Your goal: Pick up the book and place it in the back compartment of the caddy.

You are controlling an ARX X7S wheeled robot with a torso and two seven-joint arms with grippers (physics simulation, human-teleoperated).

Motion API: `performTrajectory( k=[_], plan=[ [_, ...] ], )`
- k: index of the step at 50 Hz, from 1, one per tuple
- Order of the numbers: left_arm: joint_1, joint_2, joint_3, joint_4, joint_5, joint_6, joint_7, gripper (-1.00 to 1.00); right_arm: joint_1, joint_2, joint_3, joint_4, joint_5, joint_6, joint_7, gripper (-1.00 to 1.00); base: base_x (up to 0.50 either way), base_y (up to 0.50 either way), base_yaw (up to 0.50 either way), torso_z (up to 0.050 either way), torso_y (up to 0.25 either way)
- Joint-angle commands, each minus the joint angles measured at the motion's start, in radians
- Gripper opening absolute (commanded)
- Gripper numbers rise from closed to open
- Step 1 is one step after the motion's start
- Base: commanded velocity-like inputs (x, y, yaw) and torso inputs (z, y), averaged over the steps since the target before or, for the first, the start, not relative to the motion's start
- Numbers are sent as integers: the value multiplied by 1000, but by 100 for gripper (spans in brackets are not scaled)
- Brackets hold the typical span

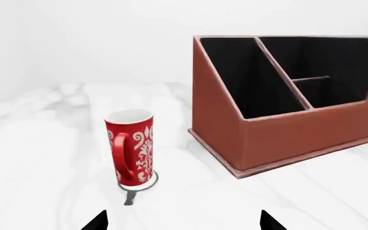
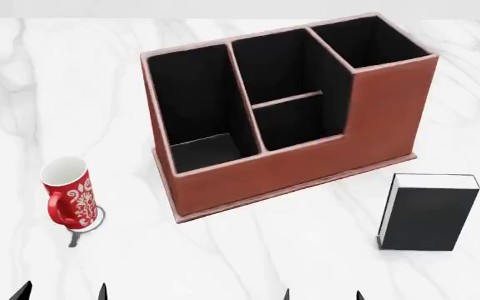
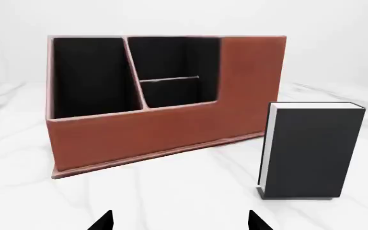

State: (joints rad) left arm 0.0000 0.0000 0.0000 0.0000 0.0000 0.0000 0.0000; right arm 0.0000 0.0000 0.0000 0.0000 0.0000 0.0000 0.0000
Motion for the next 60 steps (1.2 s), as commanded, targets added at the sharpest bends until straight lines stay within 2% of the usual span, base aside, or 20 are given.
performTrajectory(
  k=[1, 25, 42, 57, 60],
  plan=[
    [-1, -15, 18, 0, -17, 3, -20, 100, 1, 15, -21, -1, 13, -1, 22, 100, 0, 0, 0, 0, 0],
    [4, -63, 71, 2, -47, 54, -111, 100, -6, 67, -80, -13, 70, -18, 83, 100, 0, 0, 0, 0, 0],
    [86, -81, 95, 60, 13, 319, -197, 100, -109, 74, -51, -131, 108, -274, 152, 100, 0, 0, 0, 0, 0],
    [178, -96, 112, 134, 66, 522, -259, 100, -169, 89, -66, -188, 112, -373, 178, 100, 0, 0, 0, 0, 0],
    [199, -100, 119, 138, 88, 600, -274, 100, -206, 87, -62, -221, 98, -431, 193, 100, 0, 0, 0, 0, 0]
  ],
)
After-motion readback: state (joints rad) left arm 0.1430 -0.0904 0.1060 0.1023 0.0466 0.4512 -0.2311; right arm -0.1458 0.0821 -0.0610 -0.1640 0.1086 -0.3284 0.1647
